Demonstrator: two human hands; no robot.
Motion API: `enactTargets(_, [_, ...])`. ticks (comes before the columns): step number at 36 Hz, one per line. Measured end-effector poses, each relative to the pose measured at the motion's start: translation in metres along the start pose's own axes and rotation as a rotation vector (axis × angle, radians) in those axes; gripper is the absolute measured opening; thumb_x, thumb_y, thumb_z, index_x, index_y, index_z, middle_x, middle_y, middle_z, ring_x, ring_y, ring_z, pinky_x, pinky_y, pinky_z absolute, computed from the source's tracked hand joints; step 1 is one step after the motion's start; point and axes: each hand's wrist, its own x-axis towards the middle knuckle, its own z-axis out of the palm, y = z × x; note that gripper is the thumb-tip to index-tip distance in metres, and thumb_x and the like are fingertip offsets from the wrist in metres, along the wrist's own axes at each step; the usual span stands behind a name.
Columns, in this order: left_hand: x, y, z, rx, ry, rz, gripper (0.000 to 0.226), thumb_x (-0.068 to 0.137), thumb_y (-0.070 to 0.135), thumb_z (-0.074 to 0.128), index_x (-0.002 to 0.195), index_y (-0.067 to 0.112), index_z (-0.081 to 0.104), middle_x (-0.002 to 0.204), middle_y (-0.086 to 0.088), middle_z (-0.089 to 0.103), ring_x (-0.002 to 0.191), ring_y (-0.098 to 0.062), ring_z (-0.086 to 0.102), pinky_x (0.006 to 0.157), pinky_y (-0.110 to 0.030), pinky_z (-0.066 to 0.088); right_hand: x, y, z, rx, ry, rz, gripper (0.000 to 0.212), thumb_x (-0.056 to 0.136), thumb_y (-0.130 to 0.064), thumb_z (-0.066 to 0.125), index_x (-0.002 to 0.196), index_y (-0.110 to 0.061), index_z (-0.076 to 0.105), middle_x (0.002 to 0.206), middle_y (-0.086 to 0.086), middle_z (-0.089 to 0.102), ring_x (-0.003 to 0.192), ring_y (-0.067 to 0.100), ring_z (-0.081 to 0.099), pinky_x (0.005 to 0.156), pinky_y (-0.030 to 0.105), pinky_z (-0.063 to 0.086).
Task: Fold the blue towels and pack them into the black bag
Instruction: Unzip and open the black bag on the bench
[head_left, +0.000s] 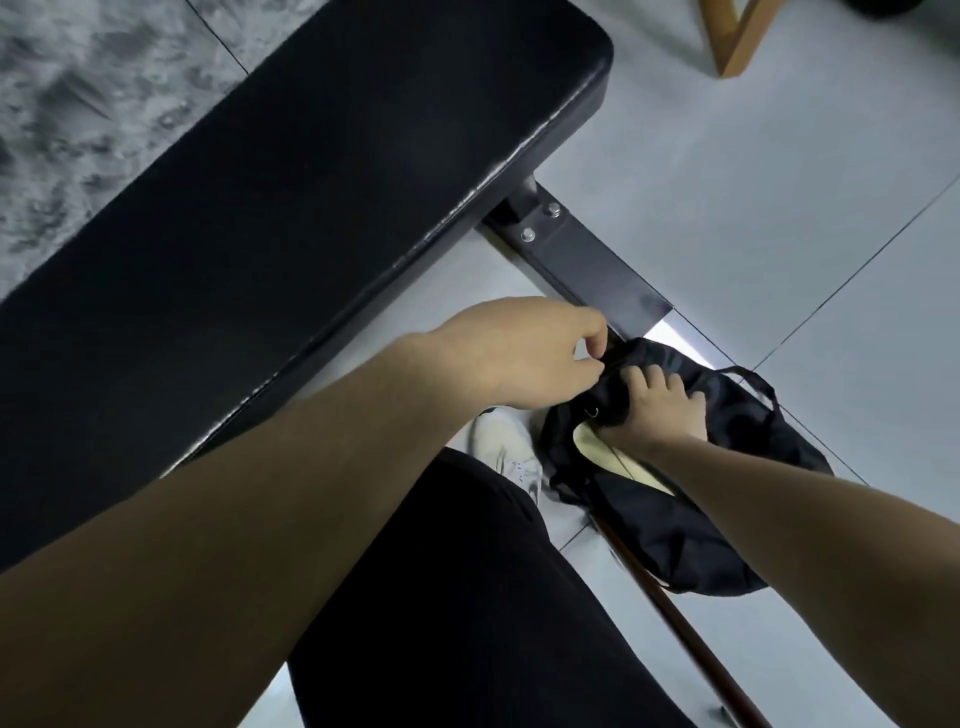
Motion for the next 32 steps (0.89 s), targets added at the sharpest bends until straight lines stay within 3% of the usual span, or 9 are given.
enactTargets(3, [0.001, 0.004, 0.001, -0.042, -0.001, -0.019, 0.02, 0.098, 0.041, 0.044, 0.113, 0.038, 0.058, 0.108, 0.012, 0.065, 0.091, -0.008, 0.06, 0.086, -0.036, 0.052, -0.001, -0.004, 0.012, -0.004, -0.02, -0.01, 0.089, 0.07, -0.078, 0.055, 0.14, -0.032, 0.025, 0.137, -0.002, 0.036, 0.126, 0.027, 0.039, 0.096, 0.05, 0.037])
enactTargets(8, [0.001, 0.006, 0.003, -0.076, -0.009, -0.022, 0.019, 0.098, 0.041, 0.046, 0.111, 0.037, 0.059, 0.106, 0.014, 0.065, 0.087, -0.003, 0.059, 0.083, -0.029, 0.051, 0.004, -0.016, 0.017, 0.133, 0.079, 0.055, 0.035, 0.09, -0.044, 0.051, 0.116, -0.021, 0.046, 0.123, 0.002, 0.052, 0.116, 0.03, 0.048, 0.09, 0.047, 0.038])
enactTargets(10, [0.0, 0.005, 0.003, -0.082, -0.013, -0.023, 0.019, 0.098, 0.041, 0.046, 0.112, 0.037, 0.059, 0.106, 0.014, 0.065, 0.086, -0.002, 0.059, 0.082, -0.028, 0.051, 0.004, -0.019, 0.014, 0.183, 0.11, 0.055, 0.024, 0.094, -0.036, 0.047, 0.11, -0.019, 0.05, 0.116, 0.003, 0.057, 0.112, 0.029, 0.05, 0.092, 0.047, 0.037])
enactTargets(17, [-0.007, 0.006, 0.001, -0.065, -0.004, -0.05, 0.019, 0.098, 0.04, 0.046, 0.11, 0.035, 0.06, 0.105, 0.013, 0.065, 0.088, -0.006, 0.06, 0.084, -0.034, 0.052, -0.006, -0.02, -0.01, 0.338, 0.192, -0.078, 0.026, 0.093, -0.032, 0.045, 0.113, -0.019, 0.055, 0.11, 0.004, 0.059, 0.107, 0.03, 0.053, 0.096, 0.047, 0.035])
enactTargets(23, [-0.018, 0.012, -0.002, -0.019, 0.026, -0.05, 0.018, 0.097, 0.039, 0.047, 0.104, 0.032, 0.061, 0.106, 0.014, 0.064, 0.076, -0.001, 0.054, 0.067, -0.025, 0.044, -0.023, -0.017, -0.041, 0.536, 0.266, -0.316, 0.025, 0.095, -0.019, 0.049, 0.118, -0.014, 0.055, 0.11, 0.006, 0.059, 0.107, 0.029, 0.052, 0.086, 0.035, 0.038])
enactTargets(32, [-0.057, 0.033, -0.009, 0.031, 0.126, -0.055, 0.016, 0.095, 0.039, 0.049, 0.105, 0.032, 0.06, 0.097, 0.014, 0.063, 0.081, -0.007, 0.056, 0.077, -0.031, 0.047, -0.067, -0.023, -0.098, 0.621, 0.386, -0.504, 0.028, 0.097, -0.016, 0.047, 0.125, -0.014, 0.05, 0.12, 0.003, 0.061, 0.105, 0.024, 0.057, 0.083, 0.027, 0.036])
